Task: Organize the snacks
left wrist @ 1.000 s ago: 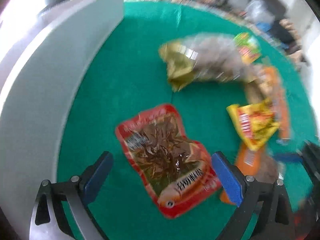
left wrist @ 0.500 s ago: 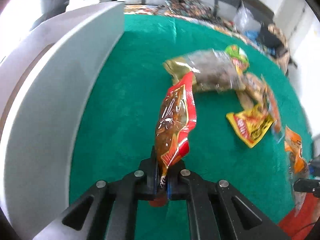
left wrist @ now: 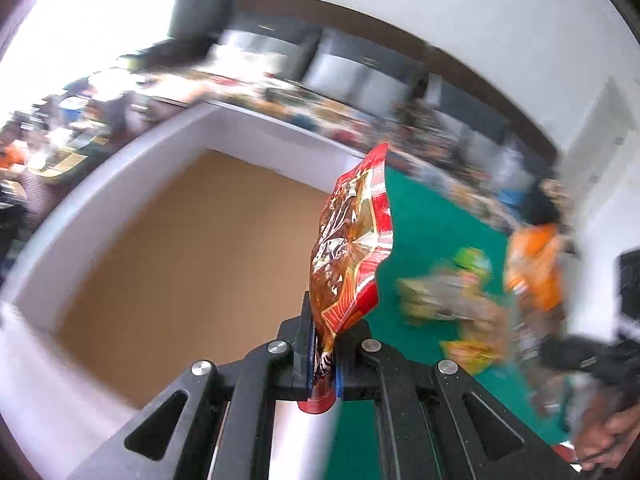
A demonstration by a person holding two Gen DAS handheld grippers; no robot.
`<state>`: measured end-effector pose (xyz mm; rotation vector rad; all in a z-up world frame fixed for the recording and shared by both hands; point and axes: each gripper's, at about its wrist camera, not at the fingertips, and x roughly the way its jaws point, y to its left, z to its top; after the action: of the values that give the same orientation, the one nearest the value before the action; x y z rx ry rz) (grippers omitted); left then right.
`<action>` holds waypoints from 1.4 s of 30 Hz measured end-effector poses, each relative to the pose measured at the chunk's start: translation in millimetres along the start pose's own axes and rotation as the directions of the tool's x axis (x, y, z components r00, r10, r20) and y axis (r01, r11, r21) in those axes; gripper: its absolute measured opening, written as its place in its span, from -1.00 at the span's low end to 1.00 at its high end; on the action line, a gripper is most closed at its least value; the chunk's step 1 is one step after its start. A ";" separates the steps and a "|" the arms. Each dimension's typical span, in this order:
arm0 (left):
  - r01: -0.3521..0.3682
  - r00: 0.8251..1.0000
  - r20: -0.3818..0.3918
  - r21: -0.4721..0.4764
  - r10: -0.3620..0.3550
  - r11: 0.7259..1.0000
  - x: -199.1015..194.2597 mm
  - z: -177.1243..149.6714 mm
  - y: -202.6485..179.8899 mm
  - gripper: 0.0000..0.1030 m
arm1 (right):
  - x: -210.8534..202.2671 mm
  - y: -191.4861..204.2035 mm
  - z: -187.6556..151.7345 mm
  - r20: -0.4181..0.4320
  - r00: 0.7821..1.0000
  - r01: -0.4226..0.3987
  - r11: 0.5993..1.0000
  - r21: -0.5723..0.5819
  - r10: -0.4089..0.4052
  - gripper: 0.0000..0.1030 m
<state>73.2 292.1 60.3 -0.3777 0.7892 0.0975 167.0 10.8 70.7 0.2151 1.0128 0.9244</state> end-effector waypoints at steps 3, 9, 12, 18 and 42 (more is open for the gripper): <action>-0.125 0.992 -0.012 -0.021 0.125 0.992 -3.1 5.1 45.9 -0.32 | 47.6 54.5 31.8 -0.012 0.999 -0.053 0.997 -0.061 0.052 0.22; -0.271 0.962 -0.043 -0.058 0.269 0.961 4.5 -5.1 93.6 0.63 | 138.7 81.3 58.6 -0.092 0.991 -0.089 0.995 0.055 0.094 0.55; -0.250 0.968 -0.025 -0.073 0.249 0.965 2.1 -14.8 86.3 0.64 | 124.0 62.5 50.3 -0.044 0.995 -0.088 0.992 0.086 0.092 0.55; -0.048 0.999 0.012 -0.015 0.048 0.999 -4.4 -32.8 6.8 0.65 | 60.4 -28.8 -7.6 0.107 0.966 0.228 0.971 0.065 -0.234 0.55; -0.052 0.983 -0.146 0.356 0.111 0.933 193.5 -123.0 -186.3 0.91 | -124.0 -301.2 -175.2 0.019 0.536 0.745 0.483 0.459 -0.844 0.71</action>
<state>168.3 63.5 -100.8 -0.0121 0.9664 0.0013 170.8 -310.8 -111.9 0.1550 0.9069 -0.2115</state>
